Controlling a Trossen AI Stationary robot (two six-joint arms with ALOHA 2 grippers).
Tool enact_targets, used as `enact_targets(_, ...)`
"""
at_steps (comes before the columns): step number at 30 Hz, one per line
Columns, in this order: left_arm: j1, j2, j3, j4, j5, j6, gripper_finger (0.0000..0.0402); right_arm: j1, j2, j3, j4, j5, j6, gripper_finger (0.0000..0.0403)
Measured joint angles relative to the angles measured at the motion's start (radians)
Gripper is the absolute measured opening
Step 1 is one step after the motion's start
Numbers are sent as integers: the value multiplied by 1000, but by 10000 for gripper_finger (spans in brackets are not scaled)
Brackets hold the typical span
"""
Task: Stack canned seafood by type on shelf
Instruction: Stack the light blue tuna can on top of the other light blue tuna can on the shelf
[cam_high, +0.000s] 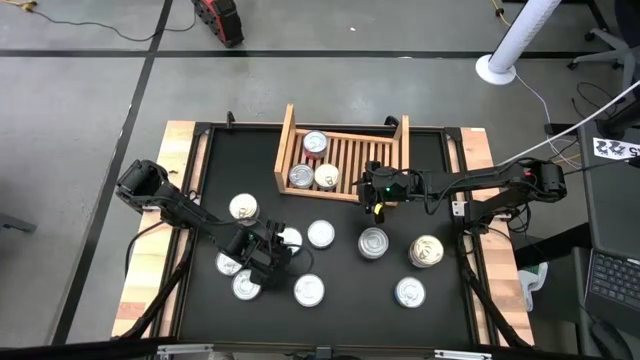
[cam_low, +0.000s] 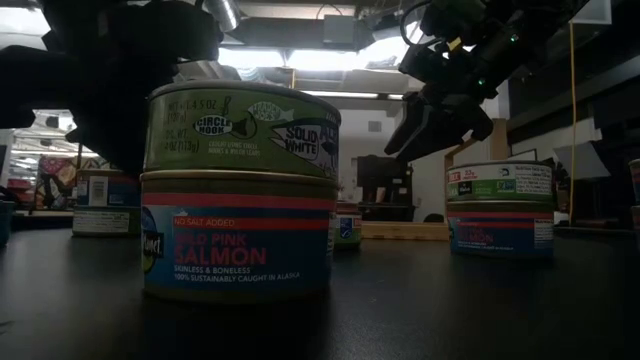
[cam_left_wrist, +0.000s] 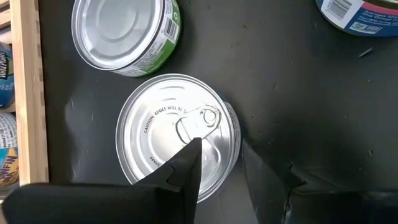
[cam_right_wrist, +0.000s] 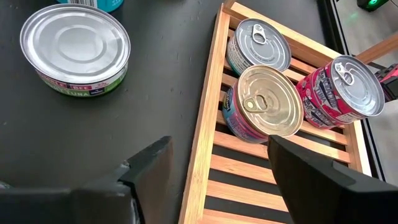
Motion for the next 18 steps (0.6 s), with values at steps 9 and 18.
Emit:
enact_targets(9,0,30,0,7,4,2,111,0,0,0,0,0,0,262)
enact_targets(18,-1,71,1,16,-36,32,110,0,0,0,0,0,0,262)
